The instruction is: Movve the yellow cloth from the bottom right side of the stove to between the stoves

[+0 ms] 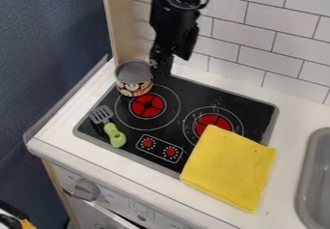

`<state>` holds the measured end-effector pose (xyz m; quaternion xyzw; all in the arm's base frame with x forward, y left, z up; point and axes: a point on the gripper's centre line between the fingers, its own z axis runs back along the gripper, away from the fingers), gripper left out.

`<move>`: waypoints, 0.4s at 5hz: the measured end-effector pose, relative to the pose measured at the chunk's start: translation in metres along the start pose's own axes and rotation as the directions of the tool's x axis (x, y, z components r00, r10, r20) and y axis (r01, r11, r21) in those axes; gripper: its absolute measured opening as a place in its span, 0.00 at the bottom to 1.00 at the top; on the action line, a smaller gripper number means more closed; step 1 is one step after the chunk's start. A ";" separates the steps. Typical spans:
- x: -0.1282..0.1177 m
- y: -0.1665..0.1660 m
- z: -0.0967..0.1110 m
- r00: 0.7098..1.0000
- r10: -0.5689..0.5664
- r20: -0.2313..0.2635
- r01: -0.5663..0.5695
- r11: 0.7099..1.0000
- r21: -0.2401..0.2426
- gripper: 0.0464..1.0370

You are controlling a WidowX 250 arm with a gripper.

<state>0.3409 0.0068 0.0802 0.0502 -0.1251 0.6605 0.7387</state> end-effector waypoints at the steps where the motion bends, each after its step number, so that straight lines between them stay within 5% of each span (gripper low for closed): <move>1: -0.025 0.016 0.002 0.999 -0.046 0.010 0.046 0.999 0.026 0.96; 2: -0.052 0.033 -0.005 0.995 -0.104 -0.012 0.104 0.993 0.050 0.96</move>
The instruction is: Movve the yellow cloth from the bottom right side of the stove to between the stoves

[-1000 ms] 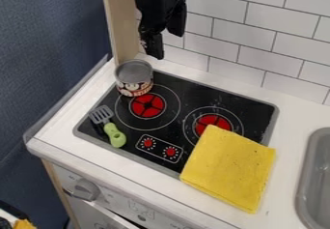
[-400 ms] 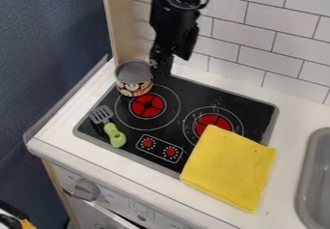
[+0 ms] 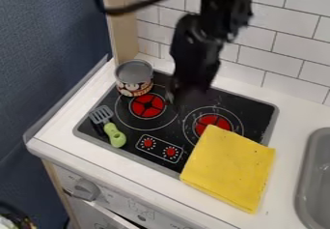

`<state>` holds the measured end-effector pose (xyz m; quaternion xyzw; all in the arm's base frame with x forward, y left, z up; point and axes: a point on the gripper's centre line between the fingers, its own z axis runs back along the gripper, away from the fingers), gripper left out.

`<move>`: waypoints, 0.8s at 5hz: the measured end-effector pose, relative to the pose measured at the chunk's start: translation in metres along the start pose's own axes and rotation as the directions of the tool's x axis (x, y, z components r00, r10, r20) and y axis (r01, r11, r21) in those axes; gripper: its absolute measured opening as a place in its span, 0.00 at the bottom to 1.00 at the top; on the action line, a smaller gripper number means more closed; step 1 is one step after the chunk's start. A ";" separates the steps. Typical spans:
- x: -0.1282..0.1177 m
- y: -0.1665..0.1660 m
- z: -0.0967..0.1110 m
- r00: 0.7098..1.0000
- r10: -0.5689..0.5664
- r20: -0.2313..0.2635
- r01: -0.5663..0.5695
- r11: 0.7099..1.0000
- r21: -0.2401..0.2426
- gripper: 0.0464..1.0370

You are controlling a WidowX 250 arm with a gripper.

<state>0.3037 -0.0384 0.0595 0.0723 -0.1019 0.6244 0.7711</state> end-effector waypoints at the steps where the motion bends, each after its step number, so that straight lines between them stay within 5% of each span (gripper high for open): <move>1: -0.028 0.022 -0.011 0.997 -0.045 -0.067 0.044 0.999 -0.012 0.96; 3: -0.071 0.016 -0.042 0.986 -0.136 -0.101 0.136 0.991 -0.005 0.96; 4: -0.082 0.010 -0.055 0.984 -0.174 -0.045 0.176 0.983 0.044 0.96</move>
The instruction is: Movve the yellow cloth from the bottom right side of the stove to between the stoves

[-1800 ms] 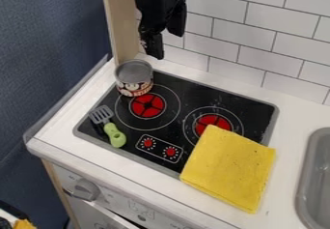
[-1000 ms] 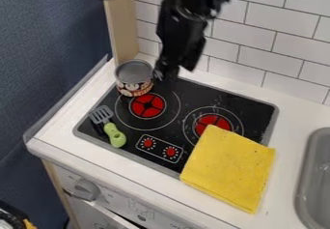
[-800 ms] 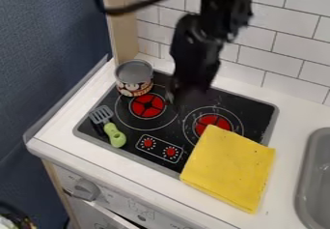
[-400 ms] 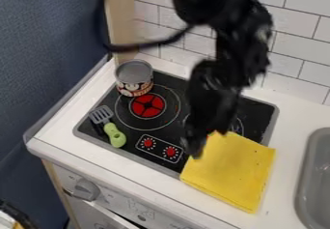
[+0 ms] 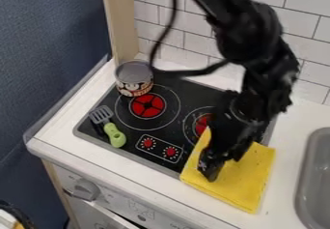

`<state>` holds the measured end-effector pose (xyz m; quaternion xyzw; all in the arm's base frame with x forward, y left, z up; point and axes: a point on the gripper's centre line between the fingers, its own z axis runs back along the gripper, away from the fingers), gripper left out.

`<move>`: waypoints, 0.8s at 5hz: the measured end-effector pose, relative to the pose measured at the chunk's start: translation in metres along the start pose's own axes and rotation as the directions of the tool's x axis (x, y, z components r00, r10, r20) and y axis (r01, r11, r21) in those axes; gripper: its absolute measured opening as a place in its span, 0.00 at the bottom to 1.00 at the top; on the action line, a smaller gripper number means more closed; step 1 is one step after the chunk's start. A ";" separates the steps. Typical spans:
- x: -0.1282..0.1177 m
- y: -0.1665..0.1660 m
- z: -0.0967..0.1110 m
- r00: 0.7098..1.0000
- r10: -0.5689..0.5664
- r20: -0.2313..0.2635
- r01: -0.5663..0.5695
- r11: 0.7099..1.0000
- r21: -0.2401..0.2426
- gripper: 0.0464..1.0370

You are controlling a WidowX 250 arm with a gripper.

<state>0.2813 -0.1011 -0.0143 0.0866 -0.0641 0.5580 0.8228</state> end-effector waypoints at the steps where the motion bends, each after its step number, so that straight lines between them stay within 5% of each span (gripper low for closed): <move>1: -0.001 -0.009 -0.002 1.000 -0.005 0.013 0.005 1.000 0.011 0.96; 4: 0.014 -0.038 0.000 1.000 -0.023 0.005 0.023 0.999 -0.027 0.96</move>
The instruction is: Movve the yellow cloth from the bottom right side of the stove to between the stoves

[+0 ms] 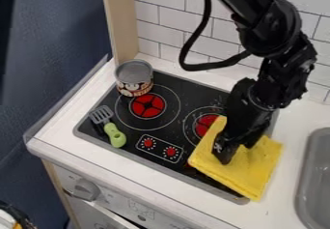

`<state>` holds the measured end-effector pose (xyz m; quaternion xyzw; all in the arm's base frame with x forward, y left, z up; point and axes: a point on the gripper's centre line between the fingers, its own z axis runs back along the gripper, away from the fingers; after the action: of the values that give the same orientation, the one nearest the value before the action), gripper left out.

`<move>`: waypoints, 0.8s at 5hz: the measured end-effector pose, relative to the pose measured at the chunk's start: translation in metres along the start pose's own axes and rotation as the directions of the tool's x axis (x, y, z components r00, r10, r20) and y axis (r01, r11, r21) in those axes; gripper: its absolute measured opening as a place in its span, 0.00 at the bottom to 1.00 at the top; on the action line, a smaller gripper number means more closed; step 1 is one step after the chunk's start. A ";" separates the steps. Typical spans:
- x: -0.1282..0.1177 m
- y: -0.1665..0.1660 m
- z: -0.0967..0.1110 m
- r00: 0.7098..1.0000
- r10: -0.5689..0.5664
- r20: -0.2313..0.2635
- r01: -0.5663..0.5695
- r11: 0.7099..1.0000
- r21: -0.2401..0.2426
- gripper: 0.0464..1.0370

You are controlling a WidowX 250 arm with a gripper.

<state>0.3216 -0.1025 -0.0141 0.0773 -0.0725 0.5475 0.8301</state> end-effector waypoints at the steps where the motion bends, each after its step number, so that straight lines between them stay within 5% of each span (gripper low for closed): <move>1: 0.014 -0.012 -0.003 1.000 0.017 -0.020 -0.017 1.000 -0.015 0.96; 4: 0.052 -0.035 -0.009 1.000 0.023 0.021 -0.024 1.000 0.015 0.96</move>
<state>0.3746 -0.0673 -0.0138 0.0884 -0.0781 0.5568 0.8222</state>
